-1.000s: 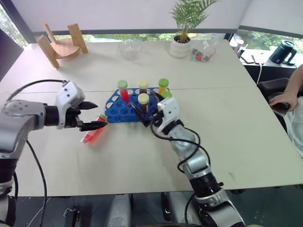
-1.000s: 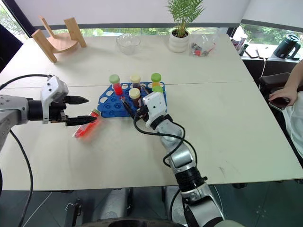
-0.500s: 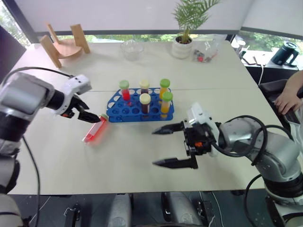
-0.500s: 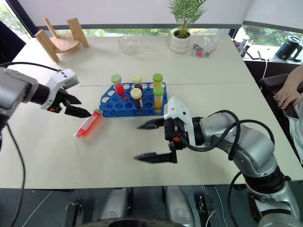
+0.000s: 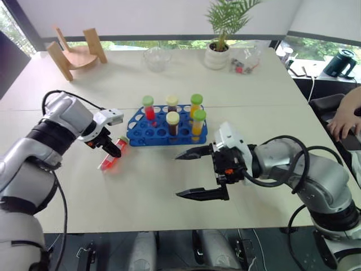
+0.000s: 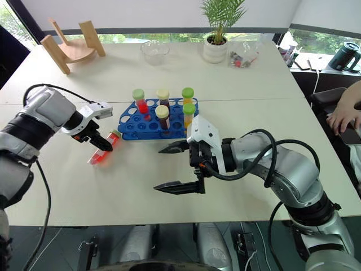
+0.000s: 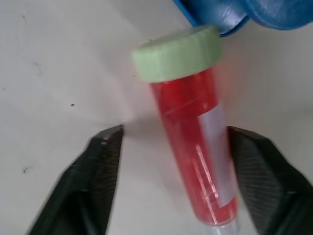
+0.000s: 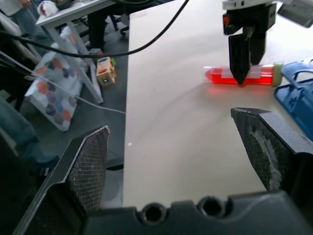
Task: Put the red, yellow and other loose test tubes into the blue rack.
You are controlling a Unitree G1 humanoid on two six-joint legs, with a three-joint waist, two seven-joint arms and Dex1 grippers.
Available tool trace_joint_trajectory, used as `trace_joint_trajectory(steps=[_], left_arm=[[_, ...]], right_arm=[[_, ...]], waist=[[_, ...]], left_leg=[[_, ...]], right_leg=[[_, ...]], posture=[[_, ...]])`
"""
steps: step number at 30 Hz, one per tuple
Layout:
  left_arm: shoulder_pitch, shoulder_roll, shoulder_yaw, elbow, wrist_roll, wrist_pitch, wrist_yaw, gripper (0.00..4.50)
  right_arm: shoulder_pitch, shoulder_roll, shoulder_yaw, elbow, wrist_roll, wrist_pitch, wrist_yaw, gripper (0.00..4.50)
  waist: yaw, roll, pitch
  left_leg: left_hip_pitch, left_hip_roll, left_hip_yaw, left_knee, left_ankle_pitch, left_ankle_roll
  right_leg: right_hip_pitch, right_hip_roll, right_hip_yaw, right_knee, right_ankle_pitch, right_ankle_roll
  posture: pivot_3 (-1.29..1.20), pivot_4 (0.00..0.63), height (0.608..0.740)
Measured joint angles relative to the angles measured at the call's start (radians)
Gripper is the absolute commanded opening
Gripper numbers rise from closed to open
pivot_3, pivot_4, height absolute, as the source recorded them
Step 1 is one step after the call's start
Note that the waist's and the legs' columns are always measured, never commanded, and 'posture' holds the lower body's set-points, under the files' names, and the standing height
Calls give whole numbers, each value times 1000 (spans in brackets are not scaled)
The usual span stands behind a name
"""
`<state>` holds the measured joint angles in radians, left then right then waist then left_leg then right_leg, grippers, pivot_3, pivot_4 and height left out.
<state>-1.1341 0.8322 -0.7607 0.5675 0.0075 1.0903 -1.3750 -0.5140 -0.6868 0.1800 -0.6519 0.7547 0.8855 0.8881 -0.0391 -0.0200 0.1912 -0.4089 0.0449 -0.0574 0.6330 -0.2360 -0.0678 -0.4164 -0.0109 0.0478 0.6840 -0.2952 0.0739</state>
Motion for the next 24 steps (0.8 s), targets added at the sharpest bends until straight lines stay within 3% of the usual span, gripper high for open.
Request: trace_joint_trajectory(steps=[3, 11, 16, 18, 20, 21, 24], left_arm=[[0, -17, 11, 19, 14, -7, 3, 892], [40, 3, 95, 12, 14, -30, 5, 855], [172, 68, 598, 6, -178, -418, 162, 855], [183, 0, 873, -62, -311, -426, 296, 855], [245, -90, 1082, -245, -456, -390, 397, 855], [327, -152, 1152, -392, -517, -380, 447, 855], [486, -309, 1168, -573, -582, -378, 548, 855]], right_arm=[[0, -2, 0, 4, -9, -6, -7, 4407], [34, -45, -3, 11, -35, -24, 6, 4407], [82, -23, -46, 43, -55, -62, -43, 4407], [92, 4, -59, 64, -59, -75, -63, 4407], [93, 10, -62, 79, -61, -73, -79, 4407], [85, 11, -71, 97, -55, -60, -86, 4407], [29, 9, -104, 150, -32, -36, -89, 4407]], waist=[[1, 0, 0], [-1, 0, 0], [-3, -1, 1], [7, -1, 1], [13, -1, 1], [17, 1, 0], [24, 1, 0]], left_leg=[[1, 0, 0, 0, 0, 0], [1, 0, -1, 0, 0, 0], [-1, 3, -1, 0, 0, 0], [-2, 2, -1, 2, 0, 0], [0, 1, 1, 3, 0, 0], [2, 0, 2, 4, 0, 0], [3, -2, 1, 7, 0, 0]], right_leg=[[1, 0, 0, 0, 0, 0], [2, 0, 0, 0, 0, 0], [-2, 1, -1, 2, 0, -1], [-1, 0, -2, 1, 0, 0], [2, -3, -1, 0, 0, 1], [5, -5, 0, -1, 0, 2], [7, -4, 1, -1, 1, 4]], posture=[[0, 150, 740], [0, 150, 740], [0, 150, 740], [0, 150, 740], [0, 150, 740], [0, 150, 740], [0, 150, 740]])
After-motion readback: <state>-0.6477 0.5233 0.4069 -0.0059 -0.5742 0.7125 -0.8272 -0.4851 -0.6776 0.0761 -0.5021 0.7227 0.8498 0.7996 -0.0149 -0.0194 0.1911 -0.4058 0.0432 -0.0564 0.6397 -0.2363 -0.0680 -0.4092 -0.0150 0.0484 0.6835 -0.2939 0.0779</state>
